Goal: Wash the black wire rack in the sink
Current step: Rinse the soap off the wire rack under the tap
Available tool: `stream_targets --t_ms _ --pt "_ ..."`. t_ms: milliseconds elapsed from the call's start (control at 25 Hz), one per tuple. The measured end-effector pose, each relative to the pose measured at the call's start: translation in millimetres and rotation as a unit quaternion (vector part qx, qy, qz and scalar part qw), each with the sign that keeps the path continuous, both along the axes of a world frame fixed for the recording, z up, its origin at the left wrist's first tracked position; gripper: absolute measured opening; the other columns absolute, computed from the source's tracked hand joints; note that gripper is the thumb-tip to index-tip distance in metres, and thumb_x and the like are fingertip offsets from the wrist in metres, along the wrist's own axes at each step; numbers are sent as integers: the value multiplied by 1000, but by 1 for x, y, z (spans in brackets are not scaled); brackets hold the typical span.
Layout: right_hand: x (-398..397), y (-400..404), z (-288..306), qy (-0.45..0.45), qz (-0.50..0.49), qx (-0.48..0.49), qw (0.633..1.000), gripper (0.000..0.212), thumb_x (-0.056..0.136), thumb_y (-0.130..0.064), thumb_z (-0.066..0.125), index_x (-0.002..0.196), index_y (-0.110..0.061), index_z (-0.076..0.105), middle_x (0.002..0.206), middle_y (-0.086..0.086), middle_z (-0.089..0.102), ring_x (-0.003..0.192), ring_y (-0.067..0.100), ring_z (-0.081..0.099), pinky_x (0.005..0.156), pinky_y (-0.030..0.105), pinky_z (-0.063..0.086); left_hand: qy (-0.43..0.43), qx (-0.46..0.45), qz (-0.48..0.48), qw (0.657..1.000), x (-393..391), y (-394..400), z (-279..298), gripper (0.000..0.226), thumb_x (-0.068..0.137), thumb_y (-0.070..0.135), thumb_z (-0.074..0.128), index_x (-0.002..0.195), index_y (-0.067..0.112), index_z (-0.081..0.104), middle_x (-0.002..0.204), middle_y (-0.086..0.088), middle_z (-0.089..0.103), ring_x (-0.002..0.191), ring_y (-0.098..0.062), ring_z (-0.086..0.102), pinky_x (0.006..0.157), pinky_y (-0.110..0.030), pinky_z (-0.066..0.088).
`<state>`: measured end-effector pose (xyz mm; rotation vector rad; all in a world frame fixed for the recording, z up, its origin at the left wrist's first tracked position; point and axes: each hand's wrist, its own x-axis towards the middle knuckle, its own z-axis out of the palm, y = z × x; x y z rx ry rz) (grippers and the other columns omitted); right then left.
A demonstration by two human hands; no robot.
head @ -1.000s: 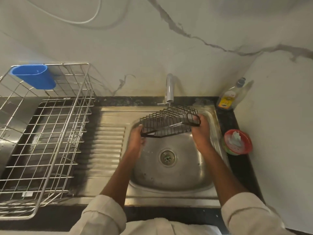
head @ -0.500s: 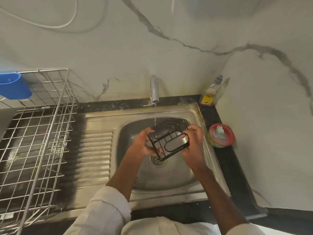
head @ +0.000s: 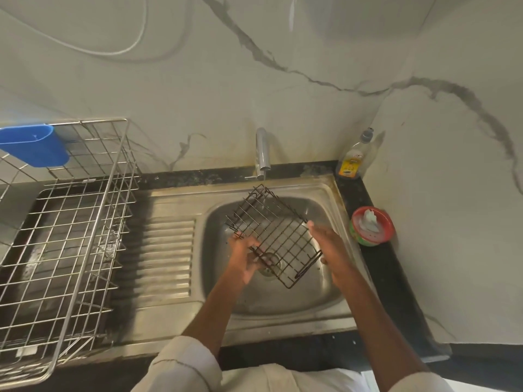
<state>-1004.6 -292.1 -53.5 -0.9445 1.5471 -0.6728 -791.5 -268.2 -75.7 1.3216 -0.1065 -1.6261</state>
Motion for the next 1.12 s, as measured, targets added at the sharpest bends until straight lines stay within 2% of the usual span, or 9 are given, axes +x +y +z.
stream_targets --t_ms 120,280,400,520,680,800,880,1000,1120 --pt "-3 -8 6 40 76 -22 996 91 74 -82 67 148 -33 47 152 0 50 136 21 49 100 40 44 -85 -46 -46 994 12 2 -2 70 84 -22 54 135 22 33 140 -15 48 118 -38 60 90 -63 54" --pt "20 -37 19 14 138 2 990 104 69 -75 77 156 -37 34 162 1 37 144 27 41 114 54 35 -139 -107 -123 977 21 3 -2 82 68 -18 62 132 27 37 152 -10 45 130 -39 56 103 -60 53" --pt "36 -56 15 -8 151 -32 988 89 62 -58 91 141 -39 53 141 -1 62 129 22 58 112 55 42 -175 -119 -149 966 31 -1 -3 96 65 -13 62 145 28 29 153 -12 43 135 -35 50 103 -52 52" --pt "45 -55 11 7 146 -77 986 102 57 -41 95 146 -41 45 134 -1 63 122 20 61 108 53 49 -193 -129 -157 960 43 -12 -7 114 59 2 65 159 40 25 153 -5 49 141 -34 47 115 -60 43" --pt "40 -52 7 27 107 -113 987 110 64 -21 89 151 -51 30 142 -7 54 130 15 54 105 49 50 -201 -116 -183 955 41 -44 1 99 64 9 67 156 38 45 147 8 60 141 -25 50 121 -62 34" --pt "24 -56 4 44 83 -147 985 113 59 -18 87 150 -55 30 147 -11 50 133 15 52 102 50 54 -183 -115 -204 955 27 -64 20 86 72 -2 61 150 33 54 141 5 63 138 -28 52 119 -62 38" --pt "15 -58 5 62 77 -173 980 111 60 -12 86 151 -49 34 145 -11 52 132 12 53 101 44 55 -178 -111 -213 954 18 -76 27 76 79 -12 54 141 32 58 131 3 66 130 -30 56 114 -59 44" --pt "7 -57 13 88 66 -187 976 109 65 -3 84 155 -39 34 149 -11 47 135 7 47 103 26 47 -180 -115 -230 949 14 -90 25 82 73 -11 59 145 28 56 131 -5 66 130 -36 58 110 -62 47" --pt "6 -58 11 87 70 -162 980 112 68 -2 81 157 -43 26 153 -12 40 139 9 42 109 36 46 -220 -142 -273 926 18 -89 28 90 75 -16 58 156 22 43 132 -4 61 124 -28 58 101 -48 51"
